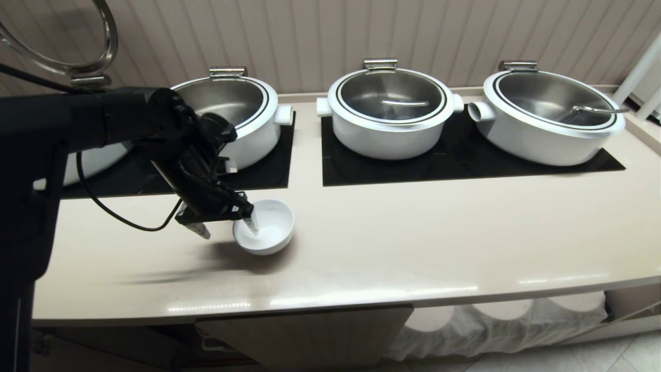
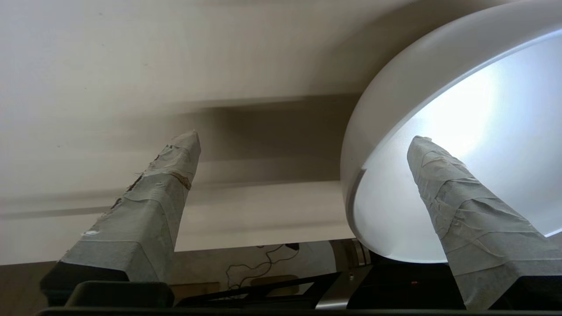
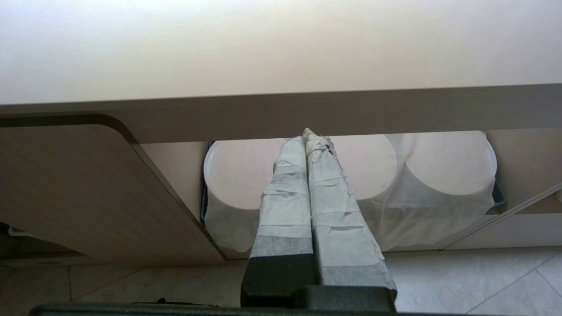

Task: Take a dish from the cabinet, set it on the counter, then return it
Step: Pick up the bowl from the table

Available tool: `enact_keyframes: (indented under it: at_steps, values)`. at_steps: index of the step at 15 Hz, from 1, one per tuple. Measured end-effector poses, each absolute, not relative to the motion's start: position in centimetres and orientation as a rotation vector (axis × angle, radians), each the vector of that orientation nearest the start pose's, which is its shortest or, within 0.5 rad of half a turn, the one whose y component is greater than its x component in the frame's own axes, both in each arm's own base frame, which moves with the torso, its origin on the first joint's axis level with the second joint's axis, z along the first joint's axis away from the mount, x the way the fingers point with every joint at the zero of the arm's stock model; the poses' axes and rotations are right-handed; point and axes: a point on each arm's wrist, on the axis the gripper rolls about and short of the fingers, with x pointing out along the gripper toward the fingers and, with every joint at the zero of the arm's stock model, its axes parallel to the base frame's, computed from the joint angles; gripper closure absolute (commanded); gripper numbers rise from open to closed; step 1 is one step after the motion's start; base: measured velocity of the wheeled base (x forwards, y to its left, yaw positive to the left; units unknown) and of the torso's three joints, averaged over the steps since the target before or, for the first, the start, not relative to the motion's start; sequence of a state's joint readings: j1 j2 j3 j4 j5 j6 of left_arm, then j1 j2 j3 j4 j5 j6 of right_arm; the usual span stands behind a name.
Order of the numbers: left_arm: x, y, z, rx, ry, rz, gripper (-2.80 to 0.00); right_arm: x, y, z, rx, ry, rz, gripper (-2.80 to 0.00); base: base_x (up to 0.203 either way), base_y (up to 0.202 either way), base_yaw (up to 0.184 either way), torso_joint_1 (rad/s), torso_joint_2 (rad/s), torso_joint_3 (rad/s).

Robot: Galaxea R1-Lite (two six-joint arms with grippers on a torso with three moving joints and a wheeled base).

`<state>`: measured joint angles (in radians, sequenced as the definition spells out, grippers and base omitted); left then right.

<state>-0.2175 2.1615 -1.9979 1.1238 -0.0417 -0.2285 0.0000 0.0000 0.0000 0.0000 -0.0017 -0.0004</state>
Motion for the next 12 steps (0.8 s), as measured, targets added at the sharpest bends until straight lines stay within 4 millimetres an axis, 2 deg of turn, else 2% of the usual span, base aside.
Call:
enact_keyframes:
  at_steps: [6,12]
  values:
    - [36.9,-9.3,19.7,-0.069,1.305,-0.102,-2.80,-2.3,0.0,7.5,0.000,0.000,-0.002,0.00,0.000,0.000,0.000,0.000,0.00,0.000]
    - [37.0,-9.5,19.4,-0.066,1.312,-0.104,-2.80,-2.3,0.0,7.5,0.000,0.000,-0.002,0.00,0.000,0.000,0.000,0.000,0.00,0.000]
